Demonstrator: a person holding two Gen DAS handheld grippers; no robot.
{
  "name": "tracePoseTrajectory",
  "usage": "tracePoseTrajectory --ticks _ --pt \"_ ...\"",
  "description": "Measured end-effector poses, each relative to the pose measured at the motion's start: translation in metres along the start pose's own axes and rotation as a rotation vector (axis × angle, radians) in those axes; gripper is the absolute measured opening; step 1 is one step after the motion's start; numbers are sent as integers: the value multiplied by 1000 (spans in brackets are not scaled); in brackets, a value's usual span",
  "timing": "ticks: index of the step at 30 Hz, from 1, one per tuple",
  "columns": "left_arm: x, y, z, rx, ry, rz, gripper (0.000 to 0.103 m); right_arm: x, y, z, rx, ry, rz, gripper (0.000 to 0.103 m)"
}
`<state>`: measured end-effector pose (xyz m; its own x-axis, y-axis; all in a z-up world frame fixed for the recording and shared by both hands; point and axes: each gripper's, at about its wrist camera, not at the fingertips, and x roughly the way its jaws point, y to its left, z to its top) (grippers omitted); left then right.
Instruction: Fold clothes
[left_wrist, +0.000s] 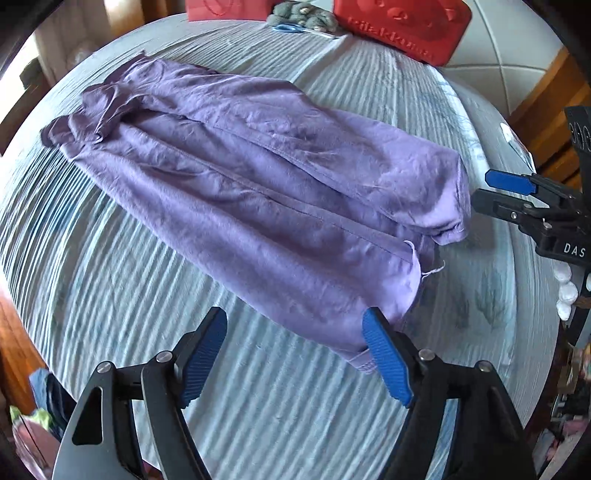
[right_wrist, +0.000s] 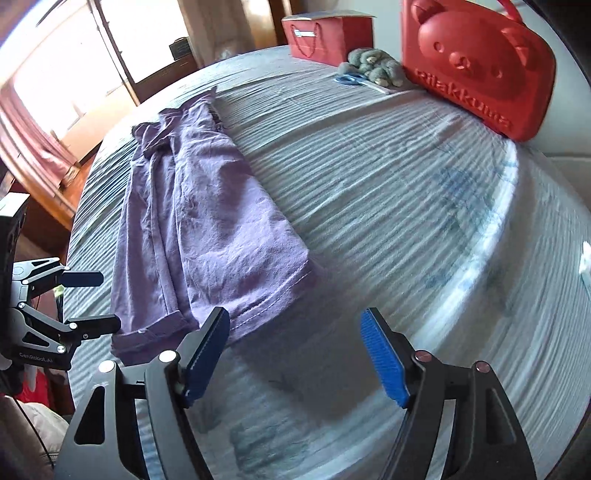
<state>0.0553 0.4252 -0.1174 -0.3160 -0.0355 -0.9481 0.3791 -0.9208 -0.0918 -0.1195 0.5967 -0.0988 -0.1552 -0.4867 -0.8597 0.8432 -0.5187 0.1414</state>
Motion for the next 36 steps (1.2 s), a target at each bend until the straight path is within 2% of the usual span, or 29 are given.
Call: tracePoseTrajectory --ticks 5,13,19,23,27,29,32,34,35,36 --pt "4 -28 -16 -127 -1 111 77 12 -12 12 -161 9 117 74" --pt "13 -39 -23 -263 -12 195 77 39 -11 29 -280 51 205 74" --pt "17 -32 -25 -344 -28 195 81 53 -5 32 -331 74 229 75" --pt "18 -30 -20 -364 -42 195 85 54 0 30 -356 73 207 75" --pt "17 -32 -19 -379 -41 202 86 54 4 27 -379 48 136 62" --pt "18 -32 -15 -375 -39 202 87 52 2 28 -375 48 129 58" --pt "18 -30 -15 -369 -37 203 87 52 3 28 -380 55 128 46" --pt "19 -29 -15 -367 -35 202 86 51 7 26 -397 54 137 32" --pt "20 -29 -15 -362 -34 200 84 50 9 25 -406 53 141 28" --pt "20 -32 -12 -348 -36 195 78 50 13 23 -414 51 145 21"
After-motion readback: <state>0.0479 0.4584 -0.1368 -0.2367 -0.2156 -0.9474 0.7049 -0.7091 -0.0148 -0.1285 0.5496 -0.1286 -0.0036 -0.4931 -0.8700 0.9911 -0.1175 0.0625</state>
